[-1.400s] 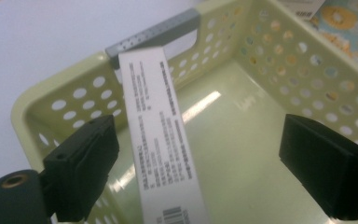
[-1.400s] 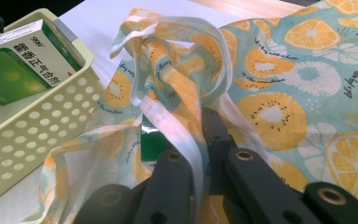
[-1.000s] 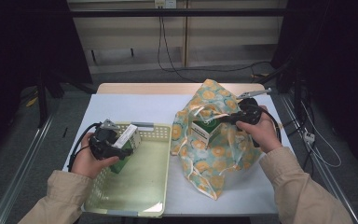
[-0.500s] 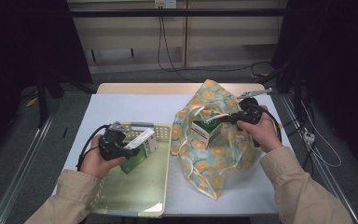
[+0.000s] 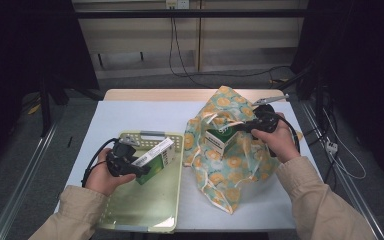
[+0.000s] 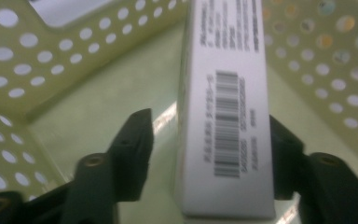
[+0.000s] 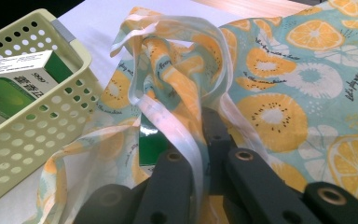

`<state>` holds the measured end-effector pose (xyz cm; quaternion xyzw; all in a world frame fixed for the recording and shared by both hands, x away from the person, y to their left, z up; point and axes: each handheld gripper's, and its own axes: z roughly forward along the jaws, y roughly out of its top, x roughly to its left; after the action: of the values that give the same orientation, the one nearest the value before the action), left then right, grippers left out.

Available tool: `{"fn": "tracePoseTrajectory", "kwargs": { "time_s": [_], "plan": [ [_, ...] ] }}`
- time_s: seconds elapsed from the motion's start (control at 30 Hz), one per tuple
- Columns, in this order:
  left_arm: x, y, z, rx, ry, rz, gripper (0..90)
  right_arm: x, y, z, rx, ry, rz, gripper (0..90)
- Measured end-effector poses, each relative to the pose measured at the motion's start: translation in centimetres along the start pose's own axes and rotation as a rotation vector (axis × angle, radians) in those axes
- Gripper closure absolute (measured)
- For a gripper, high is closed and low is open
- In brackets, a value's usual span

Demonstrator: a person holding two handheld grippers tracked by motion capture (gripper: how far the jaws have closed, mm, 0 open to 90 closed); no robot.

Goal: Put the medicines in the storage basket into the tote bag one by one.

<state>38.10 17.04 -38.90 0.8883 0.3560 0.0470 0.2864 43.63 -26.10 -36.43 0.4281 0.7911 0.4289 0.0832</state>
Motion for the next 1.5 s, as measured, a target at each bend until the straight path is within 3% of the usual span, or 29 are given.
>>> {"fn": "tracePoseTrajectory", "kwargs": {
  "time_s": [0.03, 0.13, 0.3, 0.5, 0.67, 0.77, 0.93, 1.07, 1.4, 1.5],
  "plan": [
    [-0.1, 0.1, 0.0, -0.008, -0.008, 0.004, 58.9, 0.0, 0.0, 0.0, -0.001, -0.001, 0.003, 89.4],
    [-0.4, 0.5, 0.2, -0.004, 0.002, 0.004, 62.5, -0.1, 0.0, -0.2, 0.001, -0.008, 0.005, 89.4],
    [-0.6, 1.4, -0.4, -0.058, -0.022, -0.031, 63.4, 0.0, 0.1, -0.6, -0.001, -0.009, -0.001, 89.4],
    [-0.9, 2.8, -2.7, -0.101, -0.019, -0.024, 63.5, 0.0, 0.1, -0.8, -0.007, -0.007, 0.002, 89.4],
    [-1.5, 4.7, -4.8, -0.150, -0.040, -0.009, 63.5, 0.1, 0.1, -0.8, -0.012, -0.007, 0.001, 89.4],
    [-2.3, 6.0, -5.2, -0.172, -0.063, 0.009, 63.5, 0.0, 0.2, -1.1, -0.017, -0.008, 0.000, 89.4],
    [-4.8, 8.4, -4.3, -0.180, -0.112, 0.065, 63.5, -0.1, 0.2, -1.5, -0.017, -0.018, 0.000, 89.4],
    [-6.7, 9.8, -2.6, -0.183, -0.154, 0.099, 63.5, -0.1, 0.5, -1.6, -0.016, -0.021, -0.002, 89.4],
    [-9.9, 11.5, 1.2, -0.106, -0.206, 0.181, 63.4, 0.1, 1.3, -2.1, -0.026, -0.023, -0.014, 89.4],
    [-10.5, 11.9, 2.1, -0.102, -0.216, 0.180, 63.4, 0.1, 1.5, -2.4, -0.028, -0.028, -0.016, 89.4]
  ]
}}
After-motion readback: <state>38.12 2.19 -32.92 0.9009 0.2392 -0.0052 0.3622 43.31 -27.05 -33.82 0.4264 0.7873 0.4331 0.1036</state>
